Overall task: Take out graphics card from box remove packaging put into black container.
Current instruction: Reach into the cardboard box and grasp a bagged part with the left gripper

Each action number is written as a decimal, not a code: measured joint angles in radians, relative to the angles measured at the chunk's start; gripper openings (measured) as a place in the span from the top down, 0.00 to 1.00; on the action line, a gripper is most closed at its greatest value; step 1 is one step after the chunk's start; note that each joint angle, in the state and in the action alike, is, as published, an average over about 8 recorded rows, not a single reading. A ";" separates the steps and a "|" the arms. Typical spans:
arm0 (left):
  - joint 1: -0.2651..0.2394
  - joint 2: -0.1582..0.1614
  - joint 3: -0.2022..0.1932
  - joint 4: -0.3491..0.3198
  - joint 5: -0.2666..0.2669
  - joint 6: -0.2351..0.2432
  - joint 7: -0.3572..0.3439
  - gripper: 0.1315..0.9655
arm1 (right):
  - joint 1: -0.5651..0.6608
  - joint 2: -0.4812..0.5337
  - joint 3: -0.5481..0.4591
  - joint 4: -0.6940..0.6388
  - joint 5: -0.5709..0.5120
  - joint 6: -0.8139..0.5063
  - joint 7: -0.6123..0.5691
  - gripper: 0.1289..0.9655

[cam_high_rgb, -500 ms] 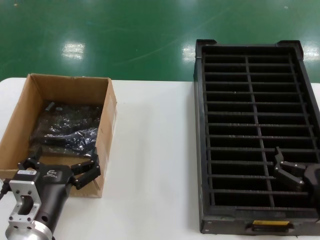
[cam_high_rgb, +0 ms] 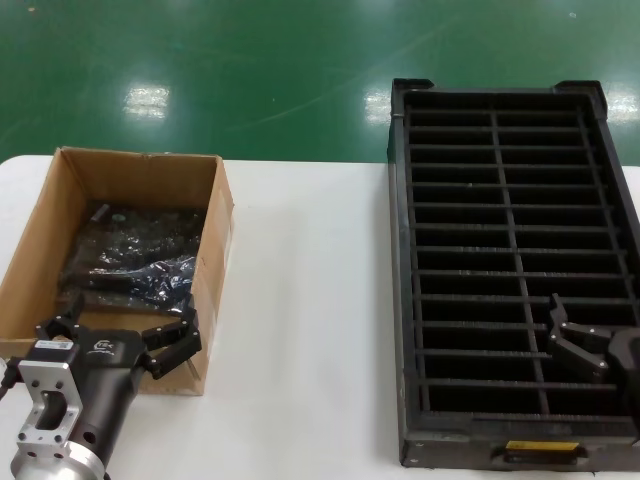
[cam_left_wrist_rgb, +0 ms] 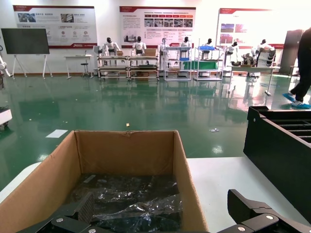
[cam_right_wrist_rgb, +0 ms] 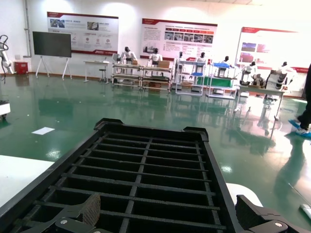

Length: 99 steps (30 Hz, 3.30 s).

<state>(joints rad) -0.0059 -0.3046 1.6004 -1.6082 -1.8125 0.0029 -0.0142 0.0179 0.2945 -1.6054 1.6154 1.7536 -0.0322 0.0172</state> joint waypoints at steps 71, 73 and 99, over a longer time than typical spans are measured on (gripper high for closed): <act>-1.182 -0.136 0.192 1.408 0.191 0.624 1.317 0.00 | 0.000 0.000 0.000 0.000 0.000 0.000 0.000 0.00; -1.204 -0.130 0.183 1.457 0.184 0.632 1.402 0.00 | 0.000 0.000 0.000 0.000 0.000 0.000 0.000 0.00; -1.220 -0.125 0.173 1.597 0.175 0.561 1.677 0.00 | 0.000 0.000 0.000 0.000 0.000 0.000 0.000 0.00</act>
<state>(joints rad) -1.2255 -0.4293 1.7733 -0.0110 -1.6376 0.5643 1.6629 0.0179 0.2945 -1.6054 1.6154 1.7535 -0.0321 0.0173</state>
